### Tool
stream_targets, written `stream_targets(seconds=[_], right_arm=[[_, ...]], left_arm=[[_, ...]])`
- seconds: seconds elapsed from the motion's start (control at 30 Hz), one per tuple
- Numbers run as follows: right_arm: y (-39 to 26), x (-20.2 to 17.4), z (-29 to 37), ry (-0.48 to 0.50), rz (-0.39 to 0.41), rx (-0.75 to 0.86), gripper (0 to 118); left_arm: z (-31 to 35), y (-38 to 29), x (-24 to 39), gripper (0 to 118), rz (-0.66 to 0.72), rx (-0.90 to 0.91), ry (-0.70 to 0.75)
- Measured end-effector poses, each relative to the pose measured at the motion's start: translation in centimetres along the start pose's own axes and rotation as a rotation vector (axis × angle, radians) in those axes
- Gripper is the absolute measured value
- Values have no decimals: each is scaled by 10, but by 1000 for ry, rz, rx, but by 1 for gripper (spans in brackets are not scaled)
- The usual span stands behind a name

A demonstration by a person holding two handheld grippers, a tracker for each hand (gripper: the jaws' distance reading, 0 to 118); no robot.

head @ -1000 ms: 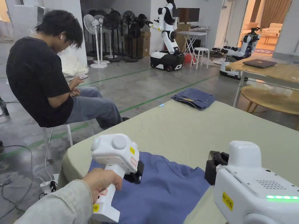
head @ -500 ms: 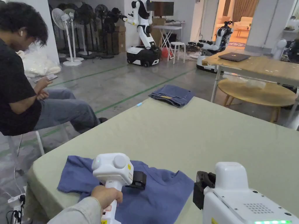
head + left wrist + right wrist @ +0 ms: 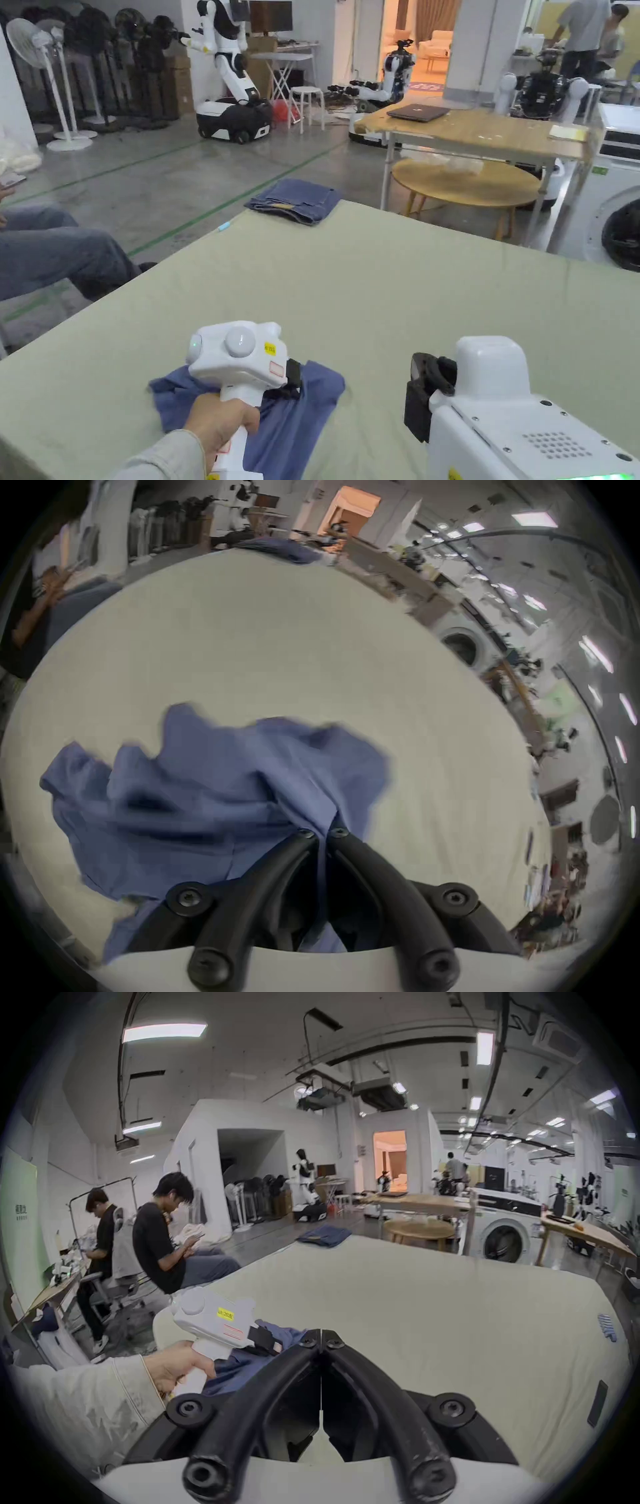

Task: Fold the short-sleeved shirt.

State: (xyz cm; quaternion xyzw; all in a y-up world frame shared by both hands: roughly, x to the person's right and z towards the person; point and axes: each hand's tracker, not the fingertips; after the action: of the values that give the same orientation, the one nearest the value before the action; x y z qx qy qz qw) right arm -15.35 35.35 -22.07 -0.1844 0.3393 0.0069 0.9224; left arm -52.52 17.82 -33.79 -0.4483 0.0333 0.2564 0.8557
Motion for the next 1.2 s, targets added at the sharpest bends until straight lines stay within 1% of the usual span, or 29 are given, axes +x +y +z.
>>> stream_targets(seconds=[0.07,0.1,0.17,0.2,0.3,0.37,0.43,0.5,0.53,0.6,0.67,0.73,0.77,0.8,0.83,0.87,0.9,0.97,1.0,1.03,1.07,1.1,1.13,1.17,1.2], right_arm=[[7,19,23,-51,-35,59,0],[11,28,35,-79,-46,84,0],[17,49,61,-131,-56,121,0],[18,58,71,-160,-56,129,0],[18,91,107,-262,-78,165,0],[15,114,127,-318,-103,178,0],[11,134,144,-365,-116,170,0],[6,151,161,-411,-131,175,0],[3,158,169,-428,-138,176,0],[-3,171,181,-461,-155,176,0],[-9,181,187,-472,-171,170,0],[-14,186,193,-486,-188,164,0],[-17,189,197,-487,-192,162,0],[-18,189,199,-492,-192,162,0],[-20,190,203,-502,-190,163,0],[-21,192,206,-510,-188,163,0],[-22,194,207,-514,-190,164,0],[-23,199,211,-518,-200,161,0],[-26,201,212,-519,-199,164,0],[-28,203,211,-529,-198,159,0],[-31,205,209,-533,-196,144,0],[-35,207,207,-532,-194,133,0],[-40,208,205,-535,-194,119,0],[-45,208,202,-541,-190,102,0],[-49,209,199,-545,-186,93,0]], left_arm=[[-15,5,66,0,-159,-3,-14],[-24,4,95,0,-210,-2,-53],[-47,-4,171,0,-262,-14,-213],[-56,-9,201,0,-270,-15,-254],[-88,-42,306,0,-425,-46,-400],[-106,-72,364,0,-471,-105,-507],[-113,-109,429,0,-530,-182,-577],[-125,-151,465,0,-594,-245,-634],[-117,-179,480,0,-628,-281,-660],[-124,-224,502,0,-679,-371,-735],[-126,-262,509,0,-708,-416,-715],[-133,-286,505,0,-727,-446,-675],[-133,-292,496,7,-692,-414,-675],[-137,-292,486,23,-622,-405,-690],[-133,-284,473,44,-509,-435,-716],[-125,-275,461,69,-398,-453,-738],[-116,-264,451,87,-325,-446,-752],[-77,-228,417,89,-225,-345,-818],[-57,-212,401,89,-221,-291,-823],[-29,-192,382,89,-225,-219,-789],[-7,-160,351,89,-255,-102,-737],[18,-148,331,89,-296,-11,-675],[49,-136,308,84,-338,83,-564],[80,-129,285,60,-375,202,-465],[94,-130,264,0,-401,289,-373]])
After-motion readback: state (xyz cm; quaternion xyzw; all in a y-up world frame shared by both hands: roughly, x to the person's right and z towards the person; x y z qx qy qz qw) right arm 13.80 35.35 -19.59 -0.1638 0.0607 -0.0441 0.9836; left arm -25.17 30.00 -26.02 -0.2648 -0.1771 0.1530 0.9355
